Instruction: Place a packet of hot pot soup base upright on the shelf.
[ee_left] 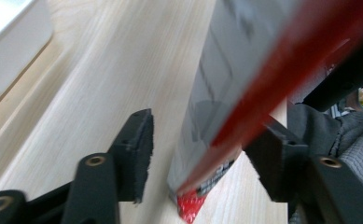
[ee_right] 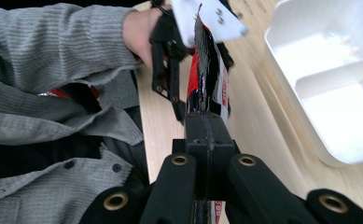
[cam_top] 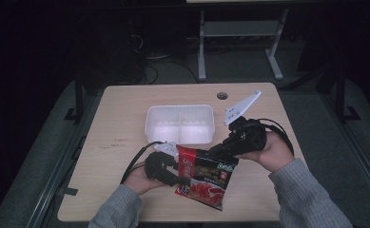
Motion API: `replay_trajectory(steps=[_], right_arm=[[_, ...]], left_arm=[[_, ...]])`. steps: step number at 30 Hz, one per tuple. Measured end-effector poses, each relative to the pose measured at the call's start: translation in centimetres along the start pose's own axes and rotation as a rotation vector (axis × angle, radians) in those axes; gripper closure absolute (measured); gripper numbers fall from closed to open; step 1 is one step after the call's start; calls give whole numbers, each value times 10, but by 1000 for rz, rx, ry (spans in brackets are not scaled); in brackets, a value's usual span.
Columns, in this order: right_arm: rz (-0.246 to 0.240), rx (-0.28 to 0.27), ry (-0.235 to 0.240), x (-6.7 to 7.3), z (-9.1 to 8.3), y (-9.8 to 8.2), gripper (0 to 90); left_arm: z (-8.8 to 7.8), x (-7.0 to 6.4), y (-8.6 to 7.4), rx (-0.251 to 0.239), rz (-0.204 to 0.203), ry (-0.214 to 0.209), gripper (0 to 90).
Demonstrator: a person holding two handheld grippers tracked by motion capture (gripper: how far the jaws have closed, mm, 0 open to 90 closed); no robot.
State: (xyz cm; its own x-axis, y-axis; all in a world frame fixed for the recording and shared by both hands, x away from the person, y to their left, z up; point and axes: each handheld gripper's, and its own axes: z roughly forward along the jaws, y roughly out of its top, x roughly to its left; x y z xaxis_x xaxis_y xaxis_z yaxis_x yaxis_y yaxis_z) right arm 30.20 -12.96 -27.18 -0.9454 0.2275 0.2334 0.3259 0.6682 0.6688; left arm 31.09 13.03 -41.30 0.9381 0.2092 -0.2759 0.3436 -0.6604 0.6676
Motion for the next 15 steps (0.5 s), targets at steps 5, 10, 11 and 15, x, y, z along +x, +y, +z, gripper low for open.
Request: replay_trajectory(steps=[5,10,11,15], right_arm=[[2,-18,-13,0,1,-3,900],[11,-39,-42,-4,0,-9,899],[11,-47,-36,-5,0,-10,899],[7,-72,-67,-6,0,-14,850]], left_arm=[[0,0,0,-17,20,-28,642],[-2,-4,-1,-15,59,-4,740],[-2,-5,-1,-17,63,2,740],[-1,-5,-2,-19,66,14,751]])
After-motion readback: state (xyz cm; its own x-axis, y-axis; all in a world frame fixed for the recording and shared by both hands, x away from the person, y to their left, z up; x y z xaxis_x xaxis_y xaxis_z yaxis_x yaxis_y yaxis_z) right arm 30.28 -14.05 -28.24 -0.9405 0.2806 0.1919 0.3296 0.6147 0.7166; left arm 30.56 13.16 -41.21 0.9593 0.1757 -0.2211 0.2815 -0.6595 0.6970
